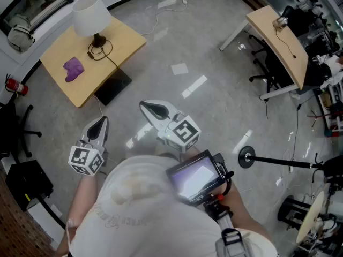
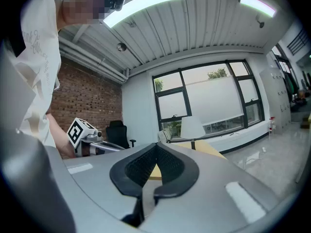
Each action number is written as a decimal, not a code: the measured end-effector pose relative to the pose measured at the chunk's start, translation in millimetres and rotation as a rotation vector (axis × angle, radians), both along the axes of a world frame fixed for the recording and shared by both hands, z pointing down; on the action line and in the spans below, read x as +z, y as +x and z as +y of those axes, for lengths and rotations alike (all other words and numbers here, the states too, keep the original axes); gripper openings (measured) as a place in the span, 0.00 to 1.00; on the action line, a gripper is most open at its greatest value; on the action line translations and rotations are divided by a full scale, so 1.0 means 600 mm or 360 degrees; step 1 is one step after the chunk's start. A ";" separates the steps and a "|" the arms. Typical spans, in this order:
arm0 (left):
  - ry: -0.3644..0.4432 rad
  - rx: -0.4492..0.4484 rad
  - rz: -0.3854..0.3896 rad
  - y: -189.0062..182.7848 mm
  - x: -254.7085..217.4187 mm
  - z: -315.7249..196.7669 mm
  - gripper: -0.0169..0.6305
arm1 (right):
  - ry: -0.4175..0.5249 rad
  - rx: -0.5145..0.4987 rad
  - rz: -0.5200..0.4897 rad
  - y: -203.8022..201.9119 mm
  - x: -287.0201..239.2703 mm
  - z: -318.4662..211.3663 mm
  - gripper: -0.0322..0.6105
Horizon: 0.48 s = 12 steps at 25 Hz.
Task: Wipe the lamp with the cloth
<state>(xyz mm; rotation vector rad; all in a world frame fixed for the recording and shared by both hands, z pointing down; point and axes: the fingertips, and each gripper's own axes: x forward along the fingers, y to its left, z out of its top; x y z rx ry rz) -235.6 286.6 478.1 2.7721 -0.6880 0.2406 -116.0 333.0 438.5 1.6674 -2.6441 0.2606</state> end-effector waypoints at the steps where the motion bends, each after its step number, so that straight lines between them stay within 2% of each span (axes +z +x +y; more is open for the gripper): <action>1: -0.0002 -0.0002 -0.0005 0.007 0.001 0.003 0.03 | 0.0004 0.0011 -0.0002 0.009 0.000 0.001 0.07; 6: -0.0017 -0.0004 -0.0015 0.046 0.004 0.027 0.03 | 0.0000 0.0061 -0.0102 0.059 0.001 0.021 0.07; 12: -0.0029 -0.0013 -0.0022 0.073 0.010 0.035 0.03 | -0.0011 0.0039 -0.0099 0.086 -0.001 0.029 0.07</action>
